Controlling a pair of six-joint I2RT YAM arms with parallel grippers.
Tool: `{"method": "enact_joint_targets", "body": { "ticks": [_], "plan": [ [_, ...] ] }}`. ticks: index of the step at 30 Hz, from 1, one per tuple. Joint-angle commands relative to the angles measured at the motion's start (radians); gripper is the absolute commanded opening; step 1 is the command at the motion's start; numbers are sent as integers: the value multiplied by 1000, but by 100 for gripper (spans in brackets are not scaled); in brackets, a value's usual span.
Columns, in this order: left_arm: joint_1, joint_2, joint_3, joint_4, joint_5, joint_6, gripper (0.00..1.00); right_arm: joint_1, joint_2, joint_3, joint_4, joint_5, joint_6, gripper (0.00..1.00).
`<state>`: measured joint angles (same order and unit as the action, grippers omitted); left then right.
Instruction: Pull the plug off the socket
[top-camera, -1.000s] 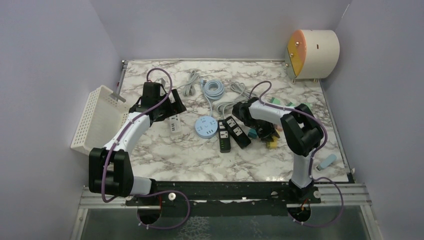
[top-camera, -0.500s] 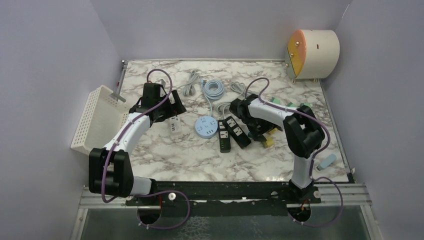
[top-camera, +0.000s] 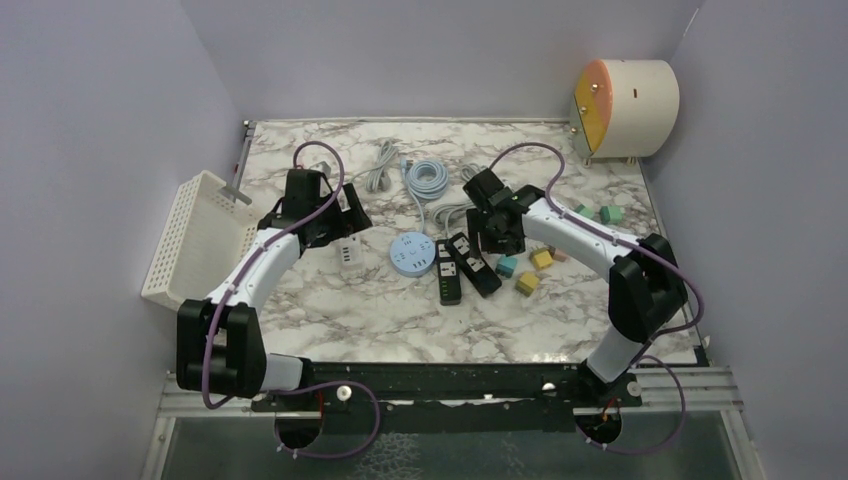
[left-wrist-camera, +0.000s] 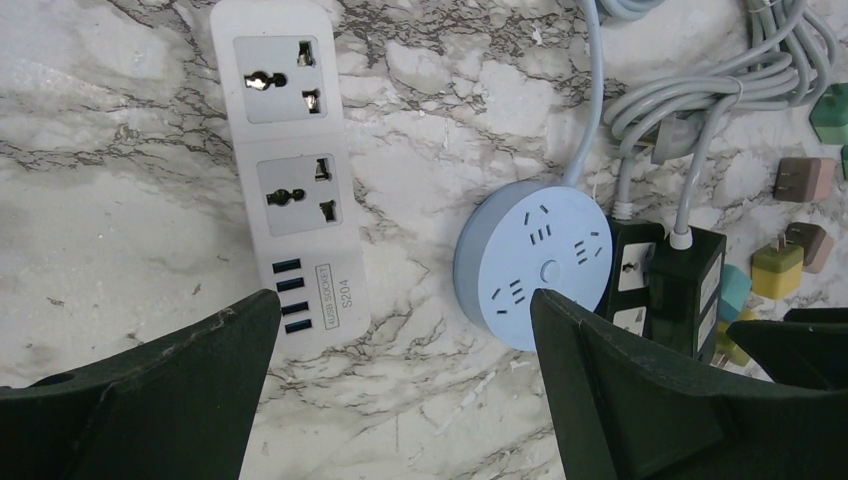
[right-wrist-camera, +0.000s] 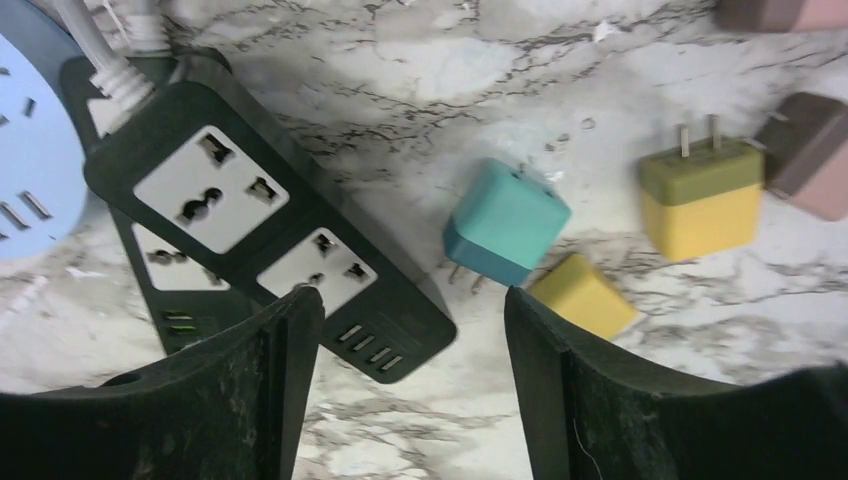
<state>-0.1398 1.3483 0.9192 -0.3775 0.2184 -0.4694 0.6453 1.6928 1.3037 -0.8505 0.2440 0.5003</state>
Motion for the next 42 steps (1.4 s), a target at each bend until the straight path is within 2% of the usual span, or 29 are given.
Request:
{"method": "enact_joint_targets", "body": {
  "ticks": [1,5,10,16,25,26,27,29,30,33,36,42],
  "plan": [
    [-6,-39,-11,-1,-9,3,99,-24,54,-18,103,-79,141,68],
    [-6,-53,-15,-9,-20,14,99,-60,82,-22,90,-20,207,63],
    [-4,-56,-22,-16,-26,25,99,-101,62,-77,111,15,241,63],
    [-4,-48,-20,-16,-23,25,99,-151,-2,-193,214,-51,268,63],
    [-3,-59,-30,-17,-26,27,99,-153,73,-223,259,-101,268,63],
    [-3,-60,-31,-18,-27,26,99,-153,75,-224,260,-95,266,60],
    [-3,-60,-33,-18,-27,27,99,-153,78,-225,259,-93,262,52],
    [-3,-54,-35,-18,-23,23,99,-153,83,-220,254,-91,255,23],
    [-3,-53,-33,-18,-22,22,99,-154,77,-215,248,-90,257,14],
    [-3,-54,-27,-18,-22,24,99,-166,13,-195,240,-84,251,11],
    [-3,-54,-22,-21,-21,30,99,-269,-85,-179,239,-137,222,12],
    [-2,-59,-28,-20,-14,36,99,-708,-210,-255,255,-295,107,12]
  ]
}}
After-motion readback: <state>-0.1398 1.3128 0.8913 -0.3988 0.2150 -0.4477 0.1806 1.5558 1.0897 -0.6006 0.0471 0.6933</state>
